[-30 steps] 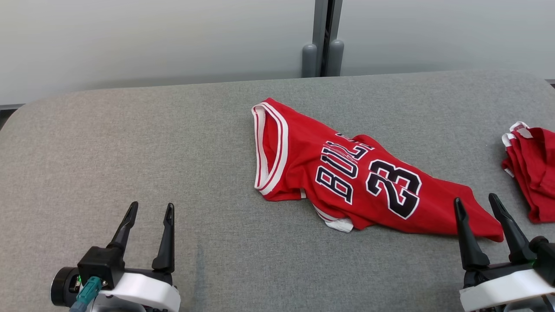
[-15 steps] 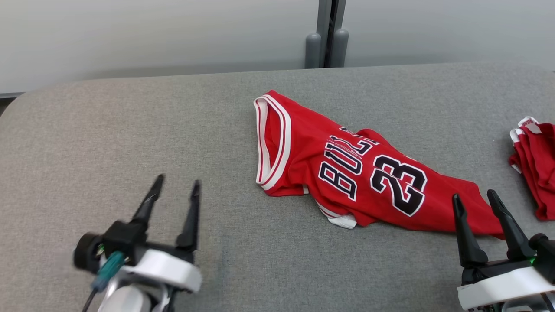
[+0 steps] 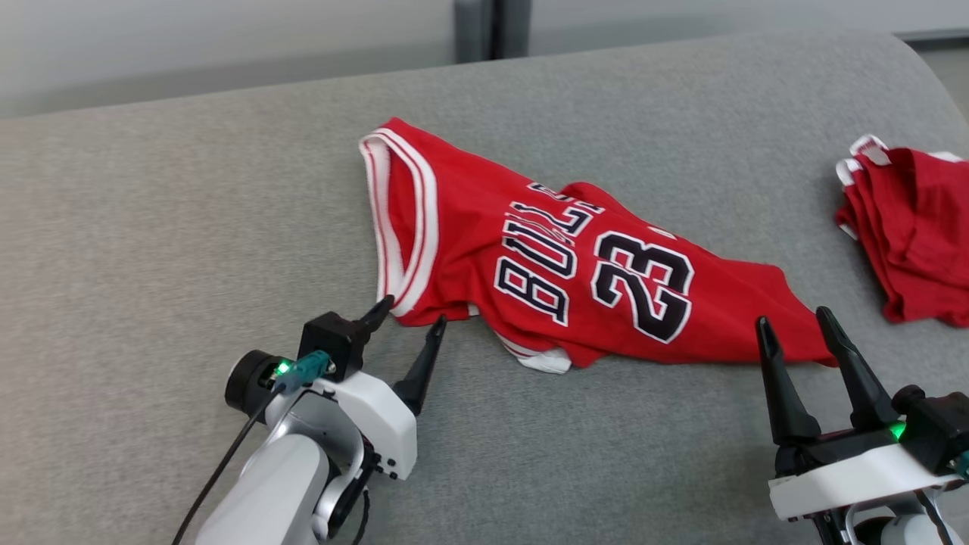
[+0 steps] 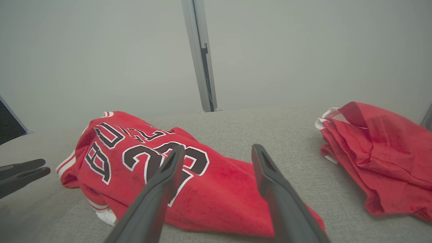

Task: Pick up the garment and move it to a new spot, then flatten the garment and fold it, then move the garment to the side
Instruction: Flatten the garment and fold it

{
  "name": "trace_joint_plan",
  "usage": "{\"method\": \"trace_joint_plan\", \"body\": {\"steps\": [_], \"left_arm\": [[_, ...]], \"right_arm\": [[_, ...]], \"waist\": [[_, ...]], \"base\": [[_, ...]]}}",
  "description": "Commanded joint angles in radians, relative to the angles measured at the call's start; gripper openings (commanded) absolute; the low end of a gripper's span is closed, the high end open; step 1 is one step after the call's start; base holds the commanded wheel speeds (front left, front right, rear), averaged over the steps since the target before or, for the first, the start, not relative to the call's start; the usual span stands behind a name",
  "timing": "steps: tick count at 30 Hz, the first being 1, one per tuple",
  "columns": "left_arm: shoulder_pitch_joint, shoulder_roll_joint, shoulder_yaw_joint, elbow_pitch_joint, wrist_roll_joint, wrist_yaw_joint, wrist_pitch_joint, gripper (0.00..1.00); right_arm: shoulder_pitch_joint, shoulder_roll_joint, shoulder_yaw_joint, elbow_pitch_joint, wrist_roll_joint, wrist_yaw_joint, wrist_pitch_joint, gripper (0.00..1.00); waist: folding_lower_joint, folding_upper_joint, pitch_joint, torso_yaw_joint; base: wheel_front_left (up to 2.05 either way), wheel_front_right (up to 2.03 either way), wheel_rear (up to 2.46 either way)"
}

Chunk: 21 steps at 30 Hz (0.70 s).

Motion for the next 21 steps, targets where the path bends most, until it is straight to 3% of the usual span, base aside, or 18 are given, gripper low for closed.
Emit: {"method": "trace_joint_plan", "body": {"steps": [1,7,9,16,21], "left_arm": [[-0.033,0.006,0.002,0.031,0.007,0.006,0.006,1.0],[-0.092,0.01,-0.002,0.152,0.022,0.022,0.021,1.0],[-0.11,0.011,-0.001,0.182,0.024,0.019,0.013,0.0],[-0.142,0.037,0.004,0.18,0.042,0.022,-0.053,0.0],[-0.117,0.075,-0.013,0.01,0.072,0.032,-0.067,0.0]], "right_arm": [[-0.02,-0.003,0.0,0.008,0.008,0.0,-0.013,1.0],[-0.036,-0.003,0.012,0.029,0.016,0.0,-0.034,1.0],[-0.039,-0.001,0.015,0.034,0.017,0.0,-0.037,1.0],[-0.035,0.001,0.005,0.047,0.023,0.0,-0.051,1.0],[-0.014,0.005,-0.014,0.048,0.027,0.0,-0.056,1.0]], "waist": [[0.0,0.0,0.035,-0.037],[0.0,0.0,0.056,-0.064],[0.0,0.0,0.06,-0.068],[0.0,0.0,0.049,-0.068],[0.0,0.0,0.02,-0.041]], "base": [[0.0,0.0,0.0],[0.0,0.0,0.0],[0.0,0.0,0.0],[0.0,0.0,0.0],[0.0,0.0,0.0]]}}
